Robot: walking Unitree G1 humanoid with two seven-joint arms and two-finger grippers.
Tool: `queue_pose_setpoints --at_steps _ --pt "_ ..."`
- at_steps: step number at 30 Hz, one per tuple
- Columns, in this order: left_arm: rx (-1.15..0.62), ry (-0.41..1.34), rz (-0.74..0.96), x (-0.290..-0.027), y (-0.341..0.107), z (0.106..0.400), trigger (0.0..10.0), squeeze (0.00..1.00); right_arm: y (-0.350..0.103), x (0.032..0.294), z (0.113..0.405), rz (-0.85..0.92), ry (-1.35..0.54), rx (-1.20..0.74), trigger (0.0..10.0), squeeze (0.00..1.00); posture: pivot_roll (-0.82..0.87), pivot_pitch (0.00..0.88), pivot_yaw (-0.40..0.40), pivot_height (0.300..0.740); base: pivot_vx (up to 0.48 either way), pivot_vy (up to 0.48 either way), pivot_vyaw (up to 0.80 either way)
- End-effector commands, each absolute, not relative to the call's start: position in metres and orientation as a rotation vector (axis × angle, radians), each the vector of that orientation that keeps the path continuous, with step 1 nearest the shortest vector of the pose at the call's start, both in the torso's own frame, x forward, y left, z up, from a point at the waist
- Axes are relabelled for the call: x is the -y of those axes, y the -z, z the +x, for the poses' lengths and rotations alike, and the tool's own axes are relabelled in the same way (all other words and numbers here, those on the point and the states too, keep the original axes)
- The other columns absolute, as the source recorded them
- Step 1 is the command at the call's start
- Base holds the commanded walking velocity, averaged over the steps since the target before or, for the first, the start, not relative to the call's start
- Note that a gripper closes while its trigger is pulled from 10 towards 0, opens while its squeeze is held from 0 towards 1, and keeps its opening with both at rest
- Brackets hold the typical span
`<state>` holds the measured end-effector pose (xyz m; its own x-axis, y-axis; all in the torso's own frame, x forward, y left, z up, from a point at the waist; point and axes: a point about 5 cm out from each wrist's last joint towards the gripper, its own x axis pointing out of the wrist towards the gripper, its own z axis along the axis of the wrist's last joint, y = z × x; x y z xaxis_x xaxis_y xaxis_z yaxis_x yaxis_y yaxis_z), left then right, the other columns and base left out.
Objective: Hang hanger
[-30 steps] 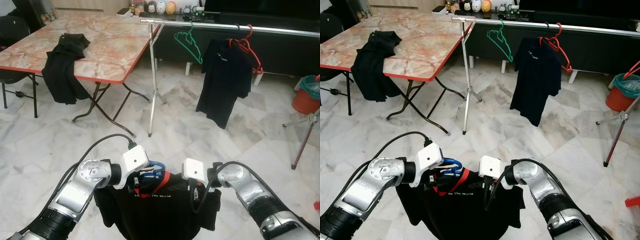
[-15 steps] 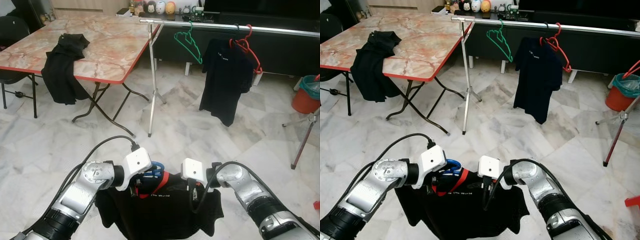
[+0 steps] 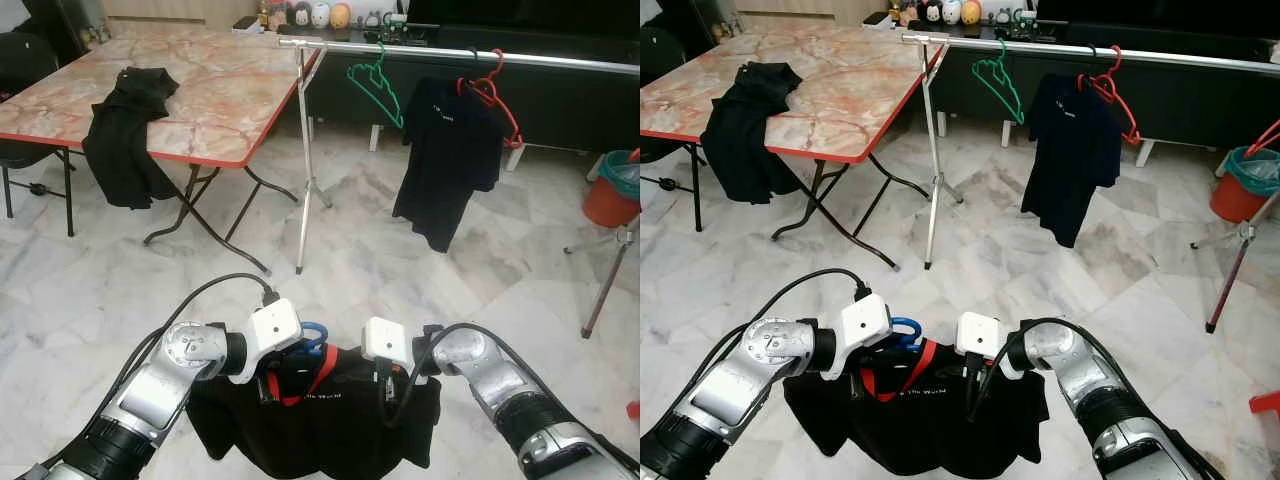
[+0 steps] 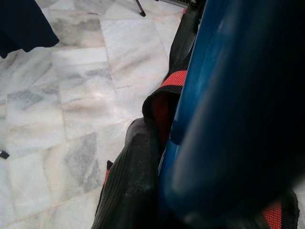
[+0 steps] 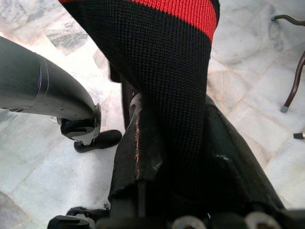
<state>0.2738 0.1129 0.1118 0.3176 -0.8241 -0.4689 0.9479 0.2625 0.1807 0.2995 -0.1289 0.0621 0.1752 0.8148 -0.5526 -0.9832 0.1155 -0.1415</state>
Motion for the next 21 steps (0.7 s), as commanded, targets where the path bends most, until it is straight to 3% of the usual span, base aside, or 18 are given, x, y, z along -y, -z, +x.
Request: queue_pose_setpoints --at_steps 1,21 --pt "-0.314 1.214 0.485 -0.1147 -0.1121 0.2754 0.0 0.00 -0.0753 0.1229 0.3073 -0.548 -1.345 -0.302 10.0 0.00 0.07 0.055 0.009 0.740 0.000 0.000 0.00" --pt "-0.290 1.218 0.465 -0.1137 -0.1162 0.2775 0.0 0.00 -0.0743 0.1235 0.3051 -0.535 -1.354 -0.295 10.0 0.00 0.07 0.038 0.013 0.740 0.000 0.000 0.00"
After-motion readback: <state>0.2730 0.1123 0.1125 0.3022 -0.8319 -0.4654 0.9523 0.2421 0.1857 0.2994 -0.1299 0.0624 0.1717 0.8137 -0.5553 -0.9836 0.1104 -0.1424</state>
